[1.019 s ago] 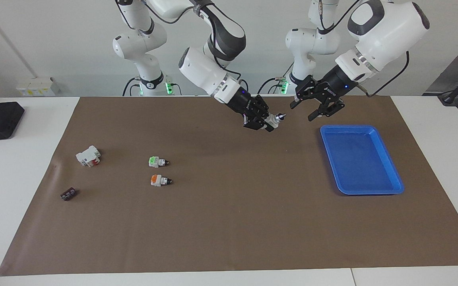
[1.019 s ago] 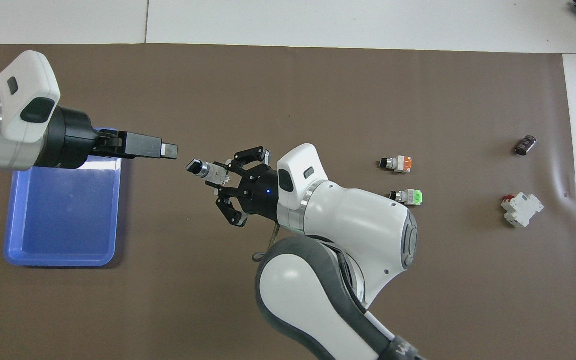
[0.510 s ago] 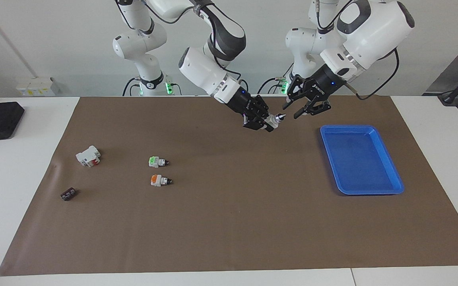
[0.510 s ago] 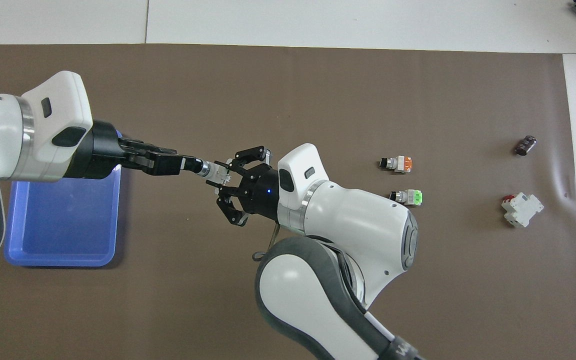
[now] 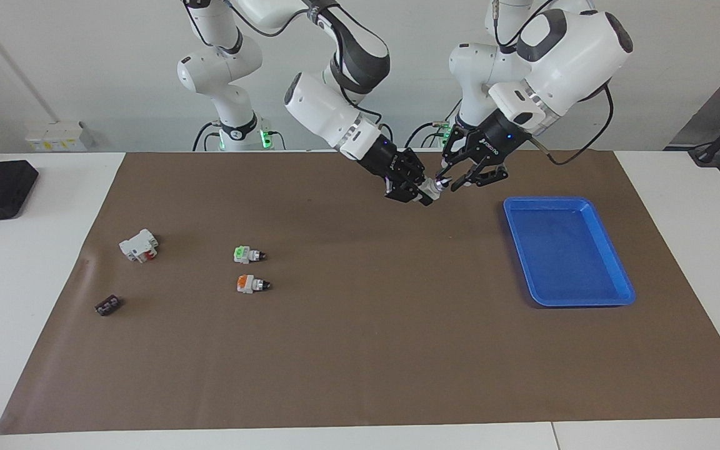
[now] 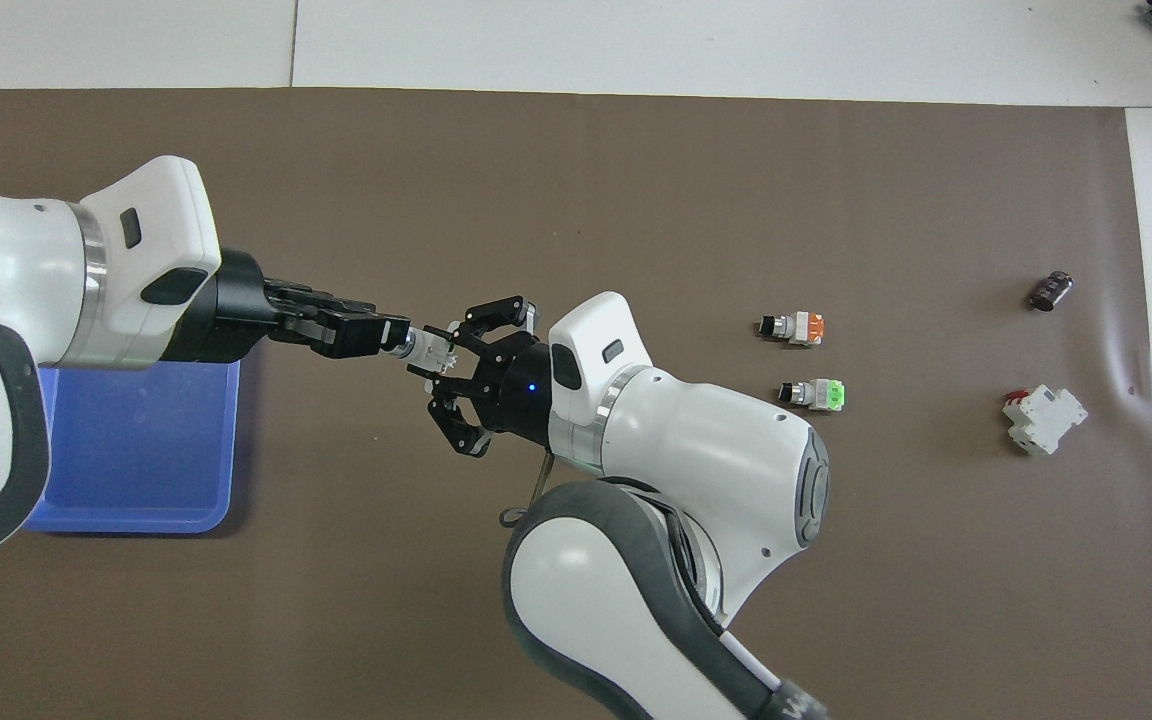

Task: Turn and place switch with both arms
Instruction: 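Reach the left gripper to the switch held by the right gripper, then grasp the switch with the left gripper and open the right gripper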

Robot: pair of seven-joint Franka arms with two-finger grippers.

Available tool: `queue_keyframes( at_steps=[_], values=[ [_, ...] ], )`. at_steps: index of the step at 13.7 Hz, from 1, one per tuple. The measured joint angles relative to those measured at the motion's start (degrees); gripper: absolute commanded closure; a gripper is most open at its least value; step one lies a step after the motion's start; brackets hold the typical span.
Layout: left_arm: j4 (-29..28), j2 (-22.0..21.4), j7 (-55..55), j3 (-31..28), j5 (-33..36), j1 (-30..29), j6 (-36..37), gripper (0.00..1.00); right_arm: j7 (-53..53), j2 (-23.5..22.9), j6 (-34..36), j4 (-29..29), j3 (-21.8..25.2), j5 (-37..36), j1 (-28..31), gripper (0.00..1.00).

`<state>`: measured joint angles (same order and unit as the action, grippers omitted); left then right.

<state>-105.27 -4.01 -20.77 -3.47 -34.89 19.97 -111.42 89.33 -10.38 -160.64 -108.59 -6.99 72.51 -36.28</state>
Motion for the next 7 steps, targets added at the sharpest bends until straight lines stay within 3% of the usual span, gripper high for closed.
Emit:
queue_keyframes(
  at_steps=[4, 7],
  values=[
    [-1.1, -0.4, -1.5, -0.1, -0.1, 0.0, 0.0, 0.8, 0.0, -0.1, 0.0, 0.0, 0.0, 0.0, -0.1, 1.0],
    [-1.2, -0.7, -1.7, -0.1, -0.3, 0.0, 0.0, 0.83, -0.3, -0.2, -0.1, -0.1, 0.0, 0.1, -0.2, 1.0]
  ],
)
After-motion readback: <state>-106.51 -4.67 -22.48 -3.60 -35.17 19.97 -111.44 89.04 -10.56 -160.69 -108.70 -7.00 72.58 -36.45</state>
